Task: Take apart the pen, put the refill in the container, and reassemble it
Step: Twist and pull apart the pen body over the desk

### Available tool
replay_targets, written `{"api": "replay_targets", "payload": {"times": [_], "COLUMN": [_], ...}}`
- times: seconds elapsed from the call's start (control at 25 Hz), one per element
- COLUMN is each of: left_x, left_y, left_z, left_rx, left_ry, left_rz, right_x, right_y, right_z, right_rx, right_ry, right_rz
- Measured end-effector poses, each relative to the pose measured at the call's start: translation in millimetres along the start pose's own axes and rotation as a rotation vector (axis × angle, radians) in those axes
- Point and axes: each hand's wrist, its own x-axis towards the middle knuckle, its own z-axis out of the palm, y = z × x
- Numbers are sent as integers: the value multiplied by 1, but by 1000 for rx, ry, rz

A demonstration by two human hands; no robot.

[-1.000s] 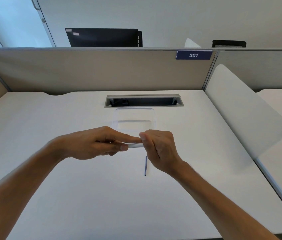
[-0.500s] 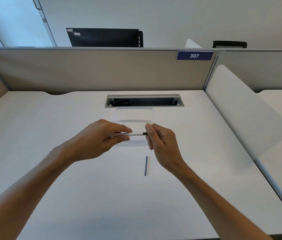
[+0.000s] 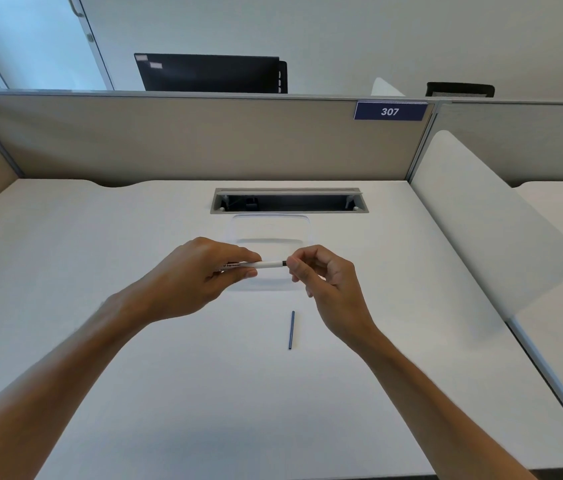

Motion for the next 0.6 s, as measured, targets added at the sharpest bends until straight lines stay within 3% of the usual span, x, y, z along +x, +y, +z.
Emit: {"api": "replay_targets", "payload": {"times": [0.4,0.6], "left_x": [-4,-4], "left_y": [-1,0], "left_z": [-1,0], "left_rx": [27,68], "left_ry": [28,23], "left_rz": [-4,15], "right_x": [1,1], "right_y": [2,4], "right_z": [-1,-4], "right_rx": [-95,-48], "right_ry": [90,10], "right_rz": [-23,-15]}}
